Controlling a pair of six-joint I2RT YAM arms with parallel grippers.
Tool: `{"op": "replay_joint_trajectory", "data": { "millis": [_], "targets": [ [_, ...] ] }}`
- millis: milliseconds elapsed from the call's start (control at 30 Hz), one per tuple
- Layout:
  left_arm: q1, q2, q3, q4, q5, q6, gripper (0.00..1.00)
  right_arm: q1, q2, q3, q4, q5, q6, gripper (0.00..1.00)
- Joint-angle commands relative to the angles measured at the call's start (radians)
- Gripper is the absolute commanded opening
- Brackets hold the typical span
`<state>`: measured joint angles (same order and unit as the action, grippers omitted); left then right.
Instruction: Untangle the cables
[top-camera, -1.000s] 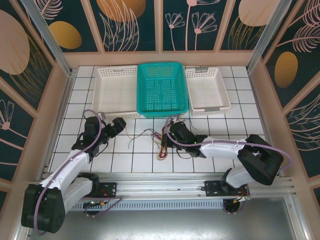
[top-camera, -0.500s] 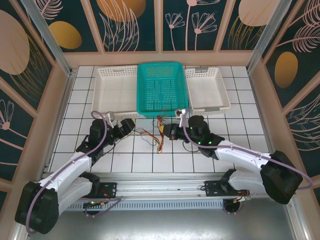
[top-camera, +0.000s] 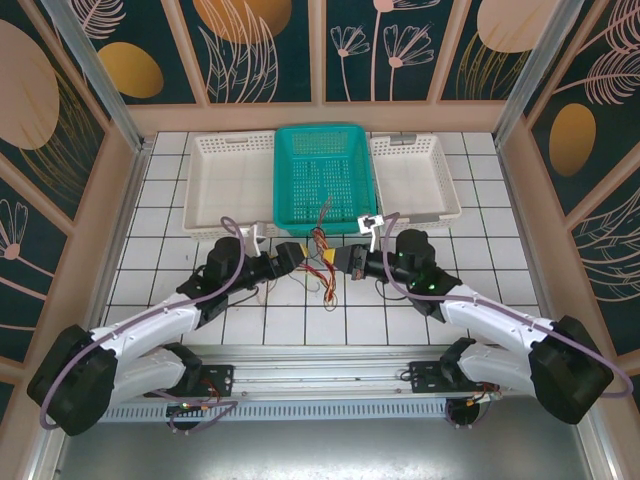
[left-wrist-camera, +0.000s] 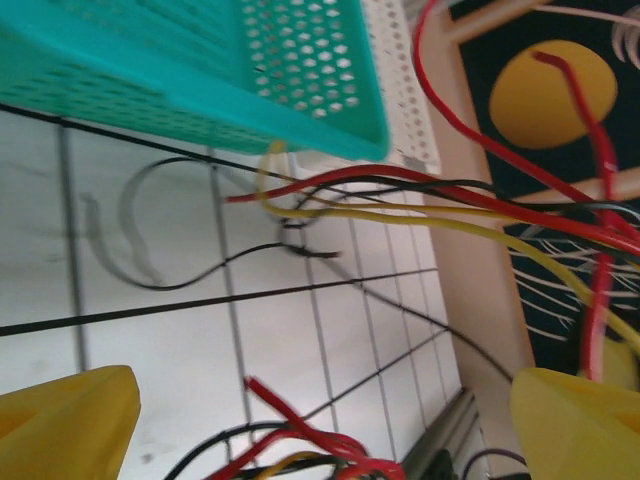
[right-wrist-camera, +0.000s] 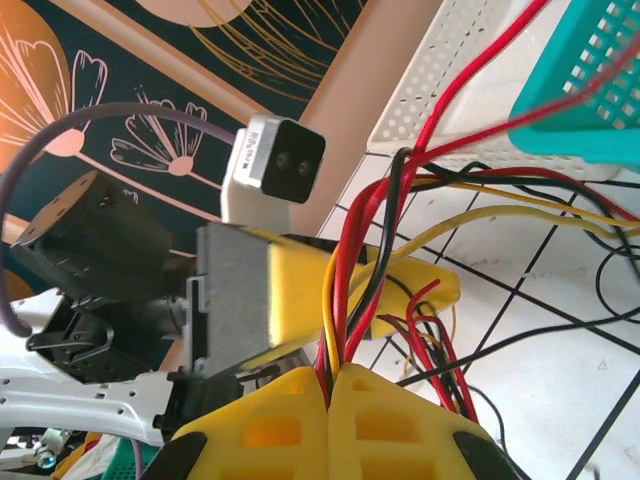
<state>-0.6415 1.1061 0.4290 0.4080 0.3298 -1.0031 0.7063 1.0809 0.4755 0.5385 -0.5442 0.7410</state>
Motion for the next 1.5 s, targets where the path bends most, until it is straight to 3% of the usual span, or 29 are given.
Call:
{"op": "replay_joint_trajectory", "data": {
  "millis": [0, 233, 533, 833, 1000, 1167, 1333, 1467],
  "targets": [
    [-0.026, 0.013, 0.034, 0.048, 0.015, 0.025, 0.95, -0.021, -0.034, -0.011, 0.054, -0.003, -0.015, 0.00],
    [-0.045, 0.065, 0.034, 0.081, 0.061, 0.043, 0.96, -0.040, -0.071, -0.018, 0.046, -0.011, -0.006, 0.00],
    [-0.047, 0.005, 0.080, -0.054, -0.022, 0.055, 0.95, -0.066, -0.119, -0.025, -0.035, 0.062, -0.019, 0.00],
    [-0.070, 0.022, 0.110, -0.100, -0.034, 0.031, 0.95, -0.075, -0.155, -0.035, -0.031, 0.128, -0.006, 0.00],
    [-0.074, 0.023, 0.135, -0.193, -0.088, 0.047, 0.94, -0.076, -0.184, -0.031, -0.060, 0.167, -0.009, 0.00],
    [-0.072, -0.017, 0.178, -0.371, -0.220, 0.054, 0.94, -0.083, -0.237, -0.031, -0.111, 0.219, -0.010, 0.00],
    [-0.072, -0.105, 0.183, -0.418, -0.331, 0.033, 0.96, -0.083, -0.264, -0.013, -0.161, 0.240, -0.027, 0.00],
    [-0.072, -0.119, 0.198, -0.386, -0.304, 0.002, 0.96, -0.083, -0.267, -0.005, -0.163, 0.256, -0.023, 0.00]
  ]
}}
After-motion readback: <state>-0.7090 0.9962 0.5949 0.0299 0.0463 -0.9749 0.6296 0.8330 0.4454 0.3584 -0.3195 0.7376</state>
